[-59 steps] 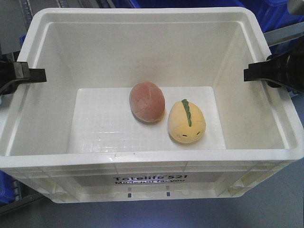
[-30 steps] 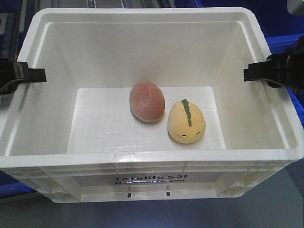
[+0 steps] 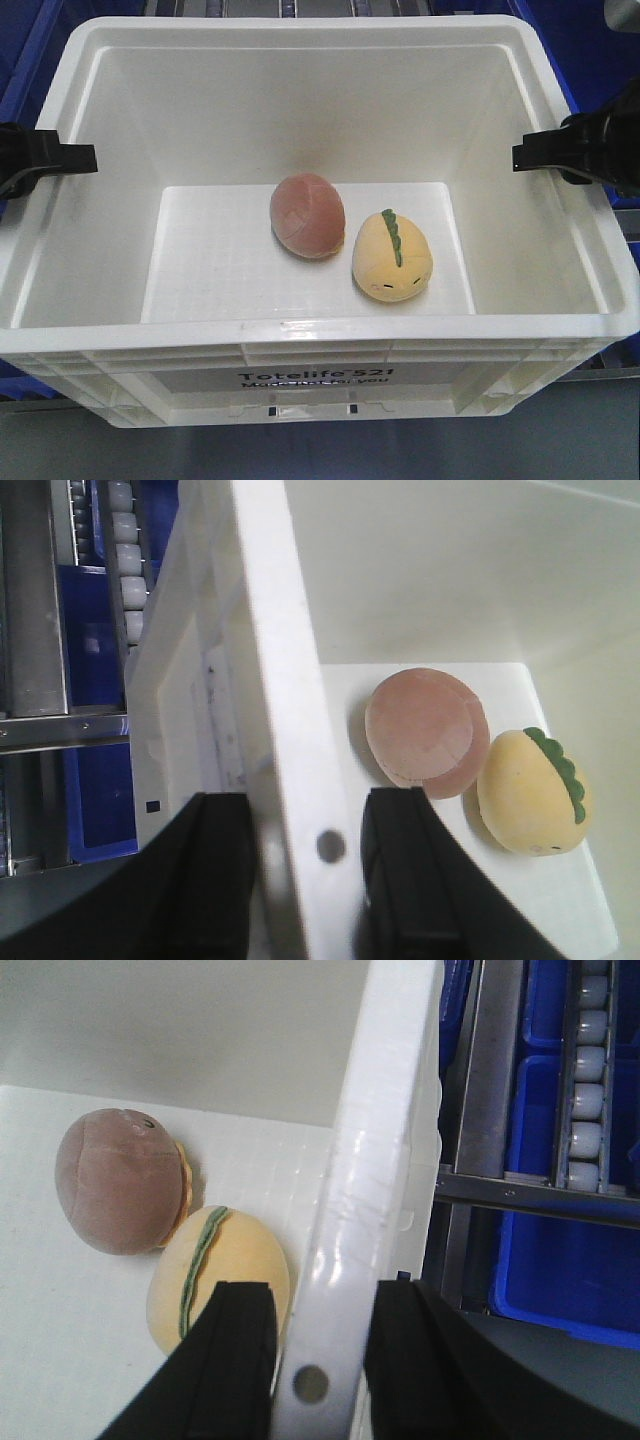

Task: Place moving items into box and shelve
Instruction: 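Keep holding the white tote level by both rims while driving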

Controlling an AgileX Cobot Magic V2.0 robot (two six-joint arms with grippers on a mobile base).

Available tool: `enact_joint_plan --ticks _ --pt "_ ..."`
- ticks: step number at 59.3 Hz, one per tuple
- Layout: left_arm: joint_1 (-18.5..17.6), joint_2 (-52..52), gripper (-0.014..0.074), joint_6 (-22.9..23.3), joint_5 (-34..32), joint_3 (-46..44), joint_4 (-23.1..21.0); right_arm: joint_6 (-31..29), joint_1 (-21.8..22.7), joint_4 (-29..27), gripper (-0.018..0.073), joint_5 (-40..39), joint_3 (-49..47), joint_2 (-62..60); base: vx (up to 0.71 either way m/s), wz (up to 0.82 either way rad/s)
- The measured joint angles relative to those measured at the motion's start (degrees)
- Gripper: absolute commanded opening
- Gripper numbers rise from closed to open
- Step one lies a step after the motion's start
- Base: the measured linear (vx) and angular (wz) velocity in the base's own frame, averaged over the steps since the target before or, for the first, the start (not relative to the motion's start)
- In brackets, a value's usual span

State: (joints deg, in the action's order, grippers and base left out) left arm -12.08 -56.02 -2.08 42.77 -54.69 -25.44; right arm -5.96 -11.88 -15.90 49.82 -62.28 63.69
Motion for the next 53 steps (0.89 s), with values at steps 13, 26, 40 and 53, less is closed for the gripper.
enact_joint_plan --ticks 13,26,40,53 --pt "0.00 0.00 -0.0003 0.00 0.00 0.00 0.00 0.00 0.00 0.00 -0.0004 0.05 0.00 0.00 0.09 0.07" --pt "0.00 0.00 -0.0003 0.00 0.00 0.00 0.00 0.00 0.00 0.00 -0.0004 0.05 0.00 0.00 0.10 0.00" --pt "0.00 0.00 -0.0003 0.00 0.00 0.00 0.00 0.00 0.00 0.05 -0.0004 0.05 0.00 0.00 0.12 0.00" --pt "0.00 0.00 -0.0003 0.00 0.00 0.00 0.00 0.00 0.00 0.05 -0.0004 0.05 0.00 0.00 0.13 0.01"
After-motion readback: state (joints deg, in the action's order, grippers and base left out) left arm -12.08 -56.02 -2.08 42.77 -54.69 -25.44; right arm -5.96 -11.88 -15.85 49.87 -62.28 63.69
